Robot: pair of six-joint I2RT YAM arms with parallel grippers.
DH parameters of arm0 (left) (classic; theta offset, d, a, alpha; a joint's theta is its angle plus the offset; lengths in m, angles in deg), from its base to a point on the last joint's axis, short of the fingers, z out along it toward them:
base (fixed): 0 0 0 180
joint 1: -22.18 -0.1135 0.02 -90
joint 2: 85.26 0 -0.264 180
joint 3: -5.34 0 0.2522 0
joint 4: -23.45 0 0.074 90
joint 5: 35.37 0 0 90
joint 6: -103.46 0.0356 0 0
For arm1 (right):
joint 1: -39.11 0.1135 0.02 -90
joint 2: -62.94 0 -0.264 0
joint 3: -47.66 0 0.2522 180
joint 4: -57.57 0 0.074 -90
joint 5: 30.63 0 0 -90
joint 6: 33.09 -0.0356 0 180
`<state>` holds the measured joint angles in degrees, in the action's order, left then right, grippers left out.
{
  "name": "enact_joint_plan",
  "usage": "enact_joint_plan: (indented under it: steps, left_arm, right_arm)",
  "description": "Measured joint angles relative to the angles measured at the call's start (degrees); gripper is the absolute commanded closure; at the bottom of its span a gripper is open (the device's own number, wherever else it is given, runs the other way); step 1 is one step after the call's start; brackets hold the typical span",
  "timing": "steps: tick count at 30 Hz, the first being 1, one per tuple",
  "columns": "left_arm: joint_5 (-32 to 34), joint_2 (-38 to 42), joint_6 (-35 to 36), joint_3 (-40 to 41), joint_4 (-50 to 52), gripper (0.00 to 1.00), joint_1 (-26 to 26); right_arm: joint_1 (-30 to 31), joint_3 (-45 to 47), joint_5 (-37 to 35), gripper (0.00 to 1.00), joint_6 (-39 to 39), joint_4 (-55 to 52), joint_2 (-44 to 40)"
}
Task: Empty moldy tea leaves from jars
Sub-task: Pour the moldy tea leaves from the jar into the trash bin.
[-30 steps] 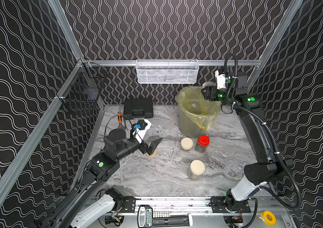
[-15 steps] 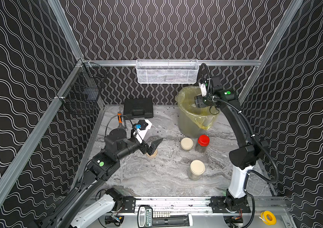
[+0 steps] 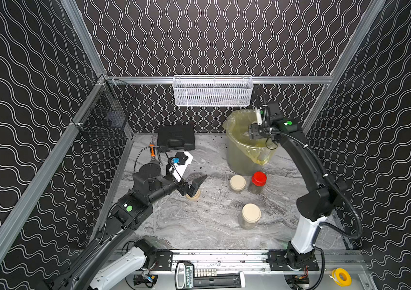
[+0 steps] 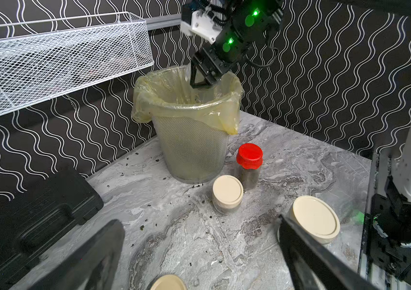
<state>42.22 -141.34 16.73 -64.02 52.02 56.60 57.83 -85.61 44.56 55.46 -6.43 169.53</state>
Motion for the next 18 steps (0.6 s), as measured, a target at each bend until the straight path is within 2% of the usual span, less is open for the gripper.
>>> enact_joint_plan:
  steps: [5, 8, 18]
  left_arm:
    - [0.0, -0.61, 0.0, -0.33, 0.31, 0.01, 0.0]
    - [0.02, -1.09, 0.0, -0.52, 0.35, 0.01, 0.0]
    - [0.22, -1.79, 0.0, -0.7, 0.7, 0.01, 0.0]
  right_arm:
    - [-0.85, 1.14, 5.14, 0.79, -9.01, 6.01, -2.05]
    - [-0.87, 3.13, 7.85, 0.8, -15.87, 8.85, -3.23]
    - [-1.81, 5.46, 9.75, 0.89, -43.74, 13.68, -5.88]
